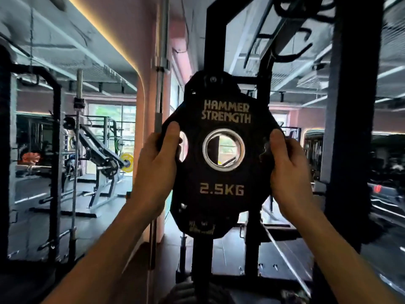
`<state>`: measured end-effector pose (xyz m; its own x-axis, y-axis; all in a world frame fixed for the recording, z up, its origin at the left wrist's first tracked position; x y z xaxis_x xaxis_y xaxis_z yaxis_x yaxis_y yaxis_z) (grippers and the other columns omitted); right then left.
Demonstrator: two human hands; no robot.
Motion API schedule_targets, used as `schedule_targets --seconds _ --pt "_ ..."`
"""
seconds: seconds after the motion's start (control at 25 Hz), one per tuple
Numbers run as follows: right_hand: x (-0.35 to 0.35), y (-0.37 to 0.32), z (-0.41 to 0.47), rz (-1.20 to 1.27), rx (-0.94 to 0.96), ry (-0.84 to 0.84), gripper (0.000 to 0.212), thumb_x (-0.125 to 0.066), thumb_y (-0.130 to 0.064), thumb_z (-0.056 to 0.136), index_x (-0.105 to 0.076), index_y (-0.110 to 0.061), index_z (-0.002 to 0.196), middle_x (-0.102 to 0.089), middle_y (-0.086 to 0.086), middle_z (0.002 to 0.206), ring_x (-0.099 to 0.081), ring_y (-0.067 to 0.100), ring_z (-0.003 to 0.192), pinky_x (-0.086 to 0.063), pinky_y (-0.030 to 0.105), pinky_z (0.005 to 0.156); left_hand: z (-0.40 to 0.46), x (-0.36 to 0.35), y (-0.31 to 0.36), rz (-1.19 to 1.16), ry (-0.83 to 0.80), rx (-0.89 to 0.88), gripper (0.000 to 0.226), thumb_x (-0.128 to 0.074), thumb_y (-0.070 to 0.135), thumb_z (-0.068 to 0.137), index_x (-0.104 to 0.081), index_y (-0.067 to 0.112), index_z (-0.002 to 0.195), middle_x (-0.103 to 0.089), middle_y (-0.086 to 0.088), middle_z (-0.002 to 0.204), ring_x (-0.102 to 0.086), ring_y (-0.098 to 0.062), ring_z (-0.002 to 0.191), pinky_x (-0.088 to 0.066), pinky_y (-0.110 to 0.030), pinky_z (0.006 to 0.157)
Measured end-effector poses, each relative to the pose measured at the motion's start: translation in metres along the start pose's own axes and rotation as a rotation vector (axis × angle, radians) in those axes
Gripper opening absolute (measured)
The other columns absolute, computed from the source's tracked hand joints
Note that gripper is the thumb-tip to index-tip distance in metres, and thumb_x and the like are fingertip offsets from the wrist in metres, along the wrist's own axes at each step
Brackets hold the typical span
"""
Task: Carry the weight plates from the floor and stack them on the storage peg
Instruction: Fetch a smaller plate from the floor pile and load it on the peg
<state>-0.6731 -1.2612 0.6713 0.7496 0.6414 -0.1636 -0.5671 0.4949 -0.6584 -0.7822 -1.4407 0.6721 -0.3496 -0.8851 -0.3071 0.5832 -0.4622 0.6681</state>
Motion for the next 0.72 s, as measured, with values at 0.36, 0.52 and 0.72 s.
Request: schedule_targets --seconds 0.36,0.52,0.72 --pt "-0.049 -0.018 0.135 -0.072 0.23 0.049 0.033 -0.04 -0.051 0.1 -0.054 -0.021 0.094 -0.062 -0.008 0.076 -0.058 -0.002 0.062 -0.05 0.03 0.065 0.149 -0.051 0.01 -0.086 -0.073 -0.227 0.033 -0.061 0.049 0.09 -0.058 0.019 0.079 -0.056 0.014 0.064 -0.051 0.0 0.054 -0.039 -0.023 0.058" --pt "-0.065 -0.015 0.175 -0.108 0.28 0.045 0.043 -0.038 -0.051 0.1 -0.055 -0.012 0.107 -0.06 -0.006 0.082 -0.059 0.003 0.071 -0.048 0.026 0.067 0.189 -0.064 0.006 -0.036 -0.063 -0.281 0.031 -0.056 0.047 0.095 -0.061 0.018 0.085 -0.059 0.012 0.07 -0.055 0.002 0.058 -0.043 -0.016 0.056" --pt "-0.082 0.0 0.213 -0.155 0.292 0.023 0.042 -0.037 -0.049 0.102 -0.054 -0.011 0.103 -0.059 -0.006 0.085 -0.06 0.001 0.076 -0.048 0.019 0.067 0.226 -0.074 -0.004 0.033 -0.061 -0.302 0.037 -0.053 0.049 0.096 -0.056 0.013 0.087 -0.054 0.006 0.072 -0.051 0.0 0.053 -0.039 -0.014 0.049"
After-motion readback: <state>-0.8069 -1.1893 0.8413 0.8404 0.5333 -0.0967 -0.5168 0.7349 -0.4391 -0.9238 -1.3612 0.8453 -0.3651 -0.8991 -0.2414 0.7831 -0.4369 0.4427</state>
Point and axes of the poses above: each hand's wrist, its own z-axis towards the middle knuckle, its own x-axis out of the back of the hand, y = z × x, the point moved 2 cm from there along z, towards the middle knuckle
